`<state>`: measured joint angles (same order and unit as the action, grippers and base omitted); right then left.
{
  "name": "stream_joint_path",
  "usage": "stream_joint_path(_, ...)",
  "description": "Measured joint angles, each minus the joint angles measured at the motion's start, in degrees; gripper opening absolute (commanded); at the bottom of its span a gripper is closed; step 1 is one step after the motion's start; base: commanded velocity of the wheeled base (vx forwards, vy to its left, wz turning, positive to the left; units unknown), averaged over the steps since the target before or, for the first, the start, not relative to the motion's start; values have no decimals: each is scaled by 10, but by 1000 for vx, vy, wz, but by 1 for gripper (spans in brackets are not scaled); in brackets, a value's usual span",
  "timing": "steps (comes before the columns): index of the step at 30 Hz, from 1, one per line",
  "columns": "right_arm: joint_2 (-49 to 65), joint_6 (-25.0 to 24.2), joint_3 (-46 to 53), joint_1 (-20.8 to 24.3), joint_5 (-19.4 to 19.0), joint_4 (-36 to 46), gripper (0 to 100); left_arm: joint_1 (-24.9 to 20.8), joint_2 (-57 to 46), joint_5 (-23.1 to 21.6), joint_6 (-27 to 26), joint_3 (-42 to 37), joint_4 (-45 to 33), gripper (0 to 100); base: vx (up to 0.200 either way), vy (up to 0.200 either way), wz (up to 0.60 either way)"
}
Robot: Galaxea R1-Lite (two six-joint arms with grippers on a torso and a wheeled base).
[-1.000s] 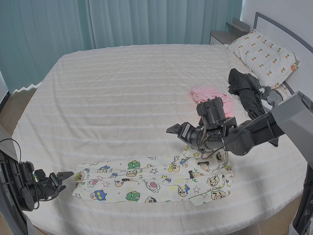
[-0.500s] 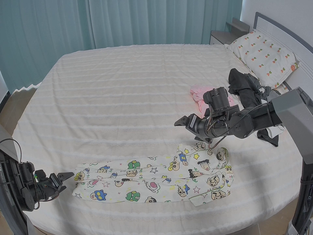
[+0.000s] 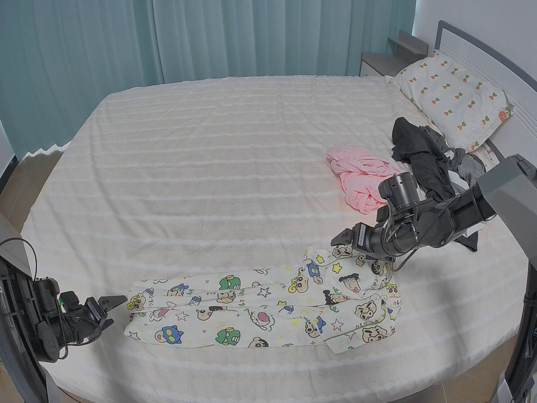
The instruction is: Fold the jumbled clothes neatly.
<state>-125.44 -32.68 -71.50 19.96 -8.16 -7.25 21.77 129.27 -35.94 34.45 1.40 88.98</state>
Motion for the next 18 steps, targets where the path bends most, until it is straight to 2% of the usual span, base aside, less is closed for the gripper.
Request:
stream_joint_path(5, 7, 37, 20, -11, 0, 0, 100, 0, 0, 0, 0, 0, 0, 100, 0, 0, 0)
stream_joint_path(14, -5, 72, 37, -11, 8, 4, 100, 0, 0, 0, 0, 0, 0, 100, 0, 0, 0)
stream_joint_path(15, -7, 74, 40, -11, 11, 5, 0, 0, 0, 0, 0, 0, 0, 100, 0, 0, 0)
stream_joint_path(18, -9, 77, 48, -9, 16, 6, 0, 0, 0, 0, 0, 0, 0, 100, 0, 0, 0)
